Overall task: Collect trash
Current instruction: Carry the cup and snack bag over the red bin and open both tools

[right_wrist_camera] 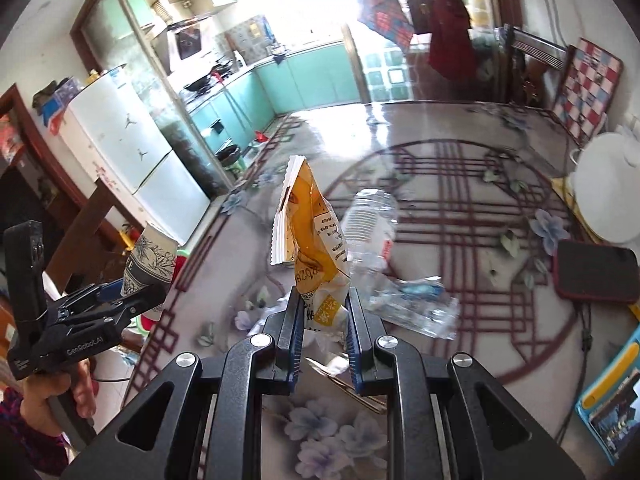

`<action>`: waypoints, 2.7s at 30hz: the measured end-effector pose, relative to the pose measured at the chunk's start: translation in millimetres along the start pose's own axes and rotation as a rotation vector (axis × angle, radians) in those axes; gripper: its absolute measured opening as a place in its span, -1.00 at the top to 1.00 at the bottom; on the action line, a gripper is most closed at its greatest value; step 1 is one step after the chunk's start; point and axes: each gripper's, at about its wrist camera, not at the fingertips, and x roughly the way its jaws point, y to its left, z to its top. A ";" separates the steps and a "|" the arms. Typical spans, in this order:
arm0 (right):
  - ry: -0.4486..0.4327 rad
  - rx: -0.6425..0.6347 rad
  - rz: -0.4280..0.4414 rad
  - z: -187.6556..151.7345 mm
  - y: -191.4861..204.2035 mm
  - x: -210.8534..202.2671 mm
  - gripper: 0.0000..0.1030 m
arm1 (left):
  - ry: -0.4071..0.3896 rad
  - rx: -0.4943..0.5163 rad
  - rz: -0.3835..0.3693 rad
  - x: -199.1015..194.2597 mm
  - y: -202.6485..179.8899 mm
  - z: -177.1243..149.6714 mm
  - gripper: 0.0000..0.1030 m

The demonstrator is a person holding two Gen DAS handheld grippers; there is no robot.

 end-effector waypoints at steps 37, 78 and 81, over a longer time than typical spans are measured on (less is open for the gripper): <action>0.036 -0.182 0.077 13.9 218.8 80.4 0.68 | 0.010 -0.200 0.115 -21.2 213.3 -22.2 -0.12; 0.249 -0.311 0.224 18.3 344.5 240.8 0.68 | 0.237 -0.317 0.149 76.5 320.3 -29.2 -0.12; 0.262 -0.318 0.222 13.5 345.9 247.9 0.68 | 0.241 -0.309 0.150 78.0 320.9 -28.2 -0.12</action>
